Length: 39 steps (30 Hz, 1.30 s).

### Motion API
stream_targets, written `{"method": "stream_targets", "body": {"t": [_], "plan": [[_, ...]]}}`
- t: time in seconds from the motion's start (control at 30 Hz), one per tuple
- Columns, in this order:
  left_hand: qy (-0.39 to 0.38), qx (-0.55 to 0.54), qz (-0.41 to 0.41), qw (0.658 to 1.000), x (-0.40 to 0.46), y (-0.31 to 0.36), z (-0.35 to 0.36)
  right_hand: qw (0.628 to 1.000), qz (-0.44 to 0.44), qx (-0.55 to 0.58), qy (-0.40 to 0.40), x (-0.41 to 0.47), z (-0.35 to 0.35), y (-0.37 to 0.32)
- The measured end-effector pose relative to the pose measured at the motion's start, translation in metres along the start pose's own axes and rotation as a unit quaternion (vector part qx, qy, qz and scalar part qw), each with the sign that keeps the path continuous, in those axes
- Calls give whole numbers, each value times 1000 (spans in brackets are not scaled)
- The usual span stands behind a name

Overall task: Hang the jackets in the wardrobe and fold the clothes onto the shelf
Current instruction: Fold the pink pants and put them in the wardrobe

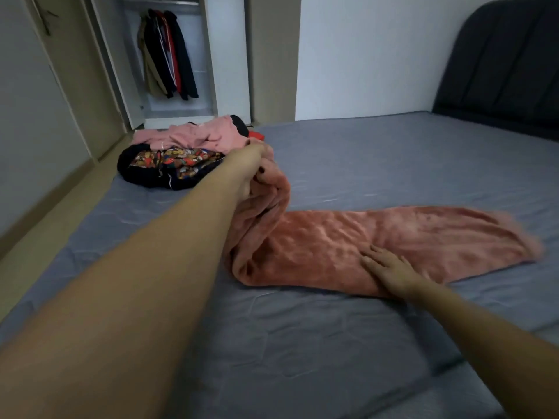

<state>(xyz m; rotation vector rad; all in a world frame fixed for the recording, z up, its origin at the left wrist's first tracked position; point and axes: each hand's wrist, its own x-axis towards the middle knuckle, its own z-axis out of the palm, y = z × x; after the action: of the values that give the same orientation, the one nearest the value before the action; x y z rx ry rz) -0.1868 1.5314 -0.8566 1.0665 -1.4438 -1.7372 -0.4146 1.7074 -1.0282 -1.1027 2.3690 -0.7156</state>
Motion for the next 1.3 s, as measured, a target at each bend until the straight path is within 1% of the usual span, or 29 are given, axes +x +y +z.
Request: {"method": "stream_targets", "body": {"t": [0.03,0.07,0.1,0.13,0.17,0.23,0.3,0.37,0.4,0.47,0.5,0.53,0.57,0.6,0.63,0.67,0.7,0.73,0.77,0.8,0.83,0.9,0.97,1.03,1.07,1.1,1.13,1.2,1.3], "plan": [[-4,-31,14,999,-2,9,9,975,-2,221,13,-5,-4,-2],[-11,-45,23,999,-5,16,26,920,2,388,58,-6,-15,-1],[-27,-41,31,998,-5,23,55,862,31,495,101,-6,-41,7],[-13,-4,49,999,-2,28,86,813,51,564,133,-4,-66,18],[-4,41,66,997,-2,32,117,789,75,590,156,-4,-90,34],[13,100,92,991,-1,45,182,765,117,601,201,2,-123,74],[6,132,111,985,8,49,247,731,138,641,189,1,-142,118],[1,179,115,977,16,43,309,685,160,692,160,-1,-150,156],[-22,198,114,973,18,35,340,665,169,712,148,-1,-154,171],[-118,194,90,970,21,9,395,636,169,737,153,3,-163,190],[-167,189,74,965,22,-7,415,630,170,740,162,8,-166,195],[-206,205,63,955,26,-23,427,636,169,732,177,14,-170,196],[-223,247,65,941,32,-39,432,660,175,701,206,22,-174,197],[-211,305,82,925,41,-54,428,704,186,640,247,30,-178,198],[-174,374,112,904,52,-66,416,751,208,548,302,41,-180,201],[-126,447,140,875,66,-77,396,782,224,456,361,52,-183,205],[-81,515,152,840,80,-87,369,805,221,388,389,61,-188,205],[-42,573,144,806,92,-96,337,837,210,335,379,71,-191,202],[-3,620,118,776,101,-105,303,877,200,281,335,81,-194,198],[31,653,66,754,108,-113,269,913,198,214,284,89,-195,191],[63,656,8,752,110,-121,239,937,203,144,245,97,-193,187],[120,597,-60,791,107,-136,195,947,222,48,226,106,-187,179],[141,479,-72,863,107,-148,176,936,245,37,249,109,-184,184],[86,302,-89,945,109,-151,176,912,273,82,294,109,-183,198],[37,217,-100,970,109,-146,180,891,291,125,326,108,-181,203],[2,146,-104,984,108,-141,183,858,315,190,358,107,-176,206],[-15,106,-112,988,108,-135,187,817,339,264,384,106,-170,204],[-36,107,-116,987,106,-130,193,743,369,378,410,104,-155,192],[-57,110,-86,989,101,-135,195,679,369,502,388,105,-143,181]]}}
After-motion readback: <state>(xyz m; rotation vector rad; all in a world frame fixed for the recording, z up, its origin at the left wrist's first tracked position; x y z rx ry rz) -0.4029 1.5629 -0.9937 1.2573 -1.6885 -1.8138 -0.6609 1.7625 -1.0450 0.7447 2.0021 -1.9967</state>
